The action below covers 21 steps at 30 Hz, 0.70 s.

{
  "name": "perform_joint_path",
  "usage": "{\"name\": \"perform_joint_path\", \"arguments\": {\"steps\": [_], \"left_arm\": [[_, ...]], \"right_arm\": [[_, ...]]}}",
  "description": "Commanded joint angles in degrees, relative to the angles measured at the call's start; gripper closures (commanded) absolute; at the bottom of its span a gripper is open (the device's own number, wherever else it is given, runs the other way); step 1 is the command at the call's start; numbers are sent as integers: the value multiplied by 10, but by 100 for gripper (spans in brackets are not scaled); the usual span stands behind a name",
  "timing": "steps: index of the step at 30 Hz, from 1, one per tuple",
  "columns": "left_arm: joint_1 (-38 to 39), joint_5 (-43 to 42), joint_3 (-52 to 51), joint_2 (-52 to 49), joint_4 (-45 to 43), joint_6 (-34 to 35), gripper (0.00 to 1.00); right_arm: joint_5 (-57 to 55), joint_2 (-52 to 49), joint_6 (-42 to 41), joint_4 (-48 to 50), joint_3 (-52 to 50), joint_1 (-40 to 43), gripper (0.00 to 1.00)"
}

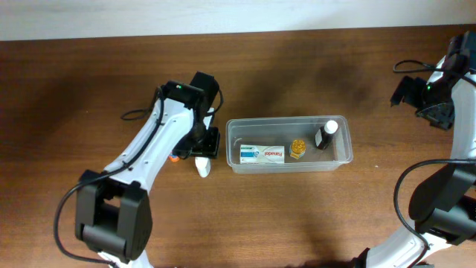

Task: Pack container
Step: 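Lower left gripper around the white squeeze bottle and close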

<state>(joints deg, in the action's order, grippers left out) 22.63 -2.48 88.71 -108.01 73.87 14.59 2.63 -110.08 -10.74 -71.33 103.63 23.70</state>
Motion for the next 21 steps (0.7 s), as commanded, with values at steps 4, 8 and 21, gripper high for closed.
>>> {"name": "perform_joint_path", "arguments": {"steps": [4, 8, 21], "left_arm": [[-3, 8, -5, -4, -1, -7, 47], [-3, 8, -4, -4, -4, -8, 56], [-3, 8, 10, -4, -3, -14, 73]], "right_arm": [[-1, -2, -7, 0, -1, 0, 2], [-1, -2, -7, 0, -1, 0, 1], [-1, -2, -7, 0, -1, 0, 2]]}}
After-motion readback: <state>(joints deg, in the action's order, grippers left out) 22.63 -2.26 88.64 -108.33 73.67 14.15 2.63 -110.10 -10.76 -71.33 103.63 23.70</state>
